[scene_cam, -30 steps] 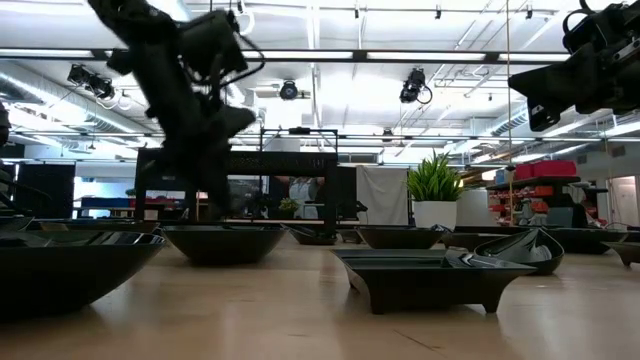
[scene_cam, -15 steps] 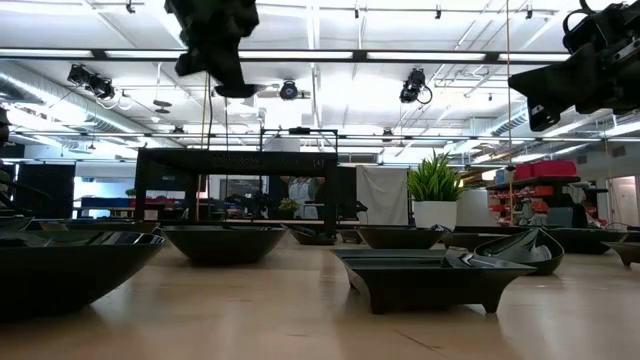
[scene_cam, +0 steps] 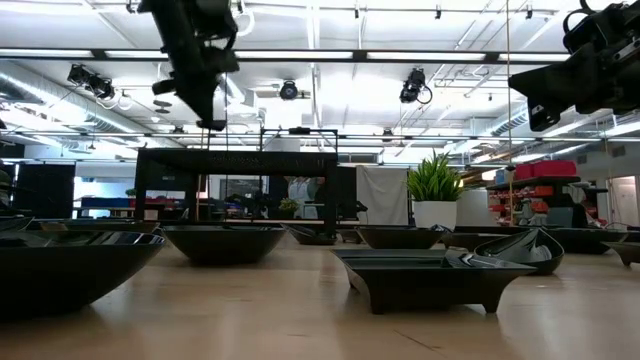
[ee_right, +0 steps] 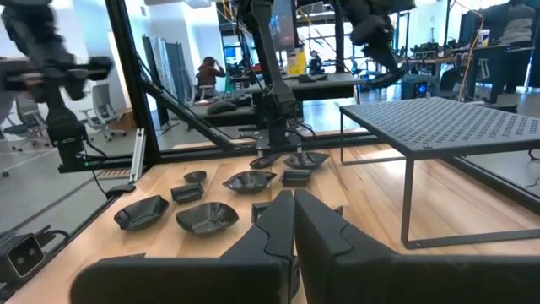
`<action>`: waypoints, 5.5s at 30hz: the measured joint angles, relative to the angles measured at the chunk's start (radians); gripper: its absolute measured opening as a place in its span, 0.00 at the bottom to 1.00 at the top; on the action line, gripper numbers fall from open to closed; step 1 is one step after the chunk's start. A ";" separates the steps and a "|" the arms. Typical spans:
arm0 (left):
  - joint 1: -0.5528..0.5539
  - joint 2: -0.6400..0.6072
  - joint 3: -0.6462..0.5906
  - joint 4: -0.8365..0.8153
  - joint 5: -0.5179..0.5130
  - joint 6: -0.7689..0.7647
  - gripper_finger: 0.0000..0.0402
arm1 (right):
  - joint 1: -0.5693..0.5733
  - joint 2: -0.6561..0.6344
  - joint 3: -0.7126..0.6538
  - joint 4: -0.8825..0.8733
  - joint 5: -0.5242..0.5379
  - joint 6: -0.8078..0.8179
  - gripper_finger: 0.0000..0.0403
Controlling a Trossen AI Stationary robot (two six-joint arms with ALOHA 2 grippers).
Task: Pick & Place Mini shaped plates
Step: Put the black drop shaped plate on the shelf, then put the black leaf shaped plate on the shelf
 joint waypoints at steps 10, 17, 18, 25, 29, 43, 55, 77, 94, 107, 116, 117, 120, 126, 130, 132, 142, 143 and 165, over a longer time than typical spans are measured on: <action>0.118 0.077 0.000 -0.001 0.015 0.028 0.02 | 0.000 0.000 0.000 0.000 0.000 0.000 0.04; 0.118 0.115 0.000 -0.026 0.059 0.025 0.02 | 0.000 0.000 0.000 0.000 0.000 0.000 0.04; 0.118 0.119 0.000 -0.031 0.057 0.025 0.02 | 0.000 0.000 0.000 0.000 0.000 0.000 0.04; 0.118 0.127 0.000 -0.049 0.025 0.027 0.04 | 0.000 0.000 0.000 0.000 0.000 0.000 0.04; 0.118 0.127 0.000 -0.065 -0.006 0.027 0.04 | 0.000 0.000 0.000 0.000 0.000 0.000 0.04; 0.118 0.127 0.000 -0.082 -0.061 0.028 0.19 | 0.000 0.000 0.000 0.000 0.000 0.000 0.04; 0.052 -0.010 0.058 -0.153 -0.061 0.067 0.26 | 0.000 0.000 0.000 0.000 0.000 0.000 0.04; -0.916 -0.257 -0.684 1.147 -0.158 0.017 0.26 | 0.000 0.000 0.000 0.000 0.000 0.000 0.04; -1.122 0.112 -0.598 1.427 -0.481 0.174 0.26 | -0.003 0.003 0.000 0.270 0.140 -0.049 0.04; -1.121 0.131 -0.580 1.419 -0.569 0.157 0.26 | 0.055 0.266 0.000 0.546 0.060 0.265 0.04; -1.104 0.131 -0.580 1.393 -0.610 0.140 0.26 | 0.108 0.812 0.164 0.584 0.069 0.262 0.07; -1.101 0.131 -0.581 1.390 -0.610 0.140 0.26 | 0.108 0.871 0.210 0.537 0.052 0.243 0.08; -1.100 0.130 -0.581 1.360 -0.610 0.137 0.26 | 0.108 1.036 0.362 0.353 -0.003 0.154 0.12; -1.132 0.103 -0.581 1.187 -0.592 0.048 0.26 | 0.111 1.282 0.632 -0.034 -0.081 -0.121 0.25; -1.156 0.071 -0.581 1.019 -0.551 -0.048 0.26 | 0.131 1.404 0.732 -0.196 -0.107 -0.372 0.31; -1.163 0.066 -0.581 0.967 -0.511 -0.094 0.26 | 0.151 1.454 0.760 -0.263 -0.110 -0.505 0.33; -1.169 0.066 -0.581 0.892 -0.548 -0.168 0.26 | 0.197 1.611 0.791 -0.289 0.074 -0.863 0.35; -1.169 0.066 -0.581 0.892 -0.555 -0.168 0.26 | 0.200 1.622 0.791 -0.286 0.100 -0.885 0.35; -1.168 0.066 -0.581 0.892 -0.595 -0.168 0.26 | 0.200 1.681 0.791 -0.215 0.142 -0.992 0.01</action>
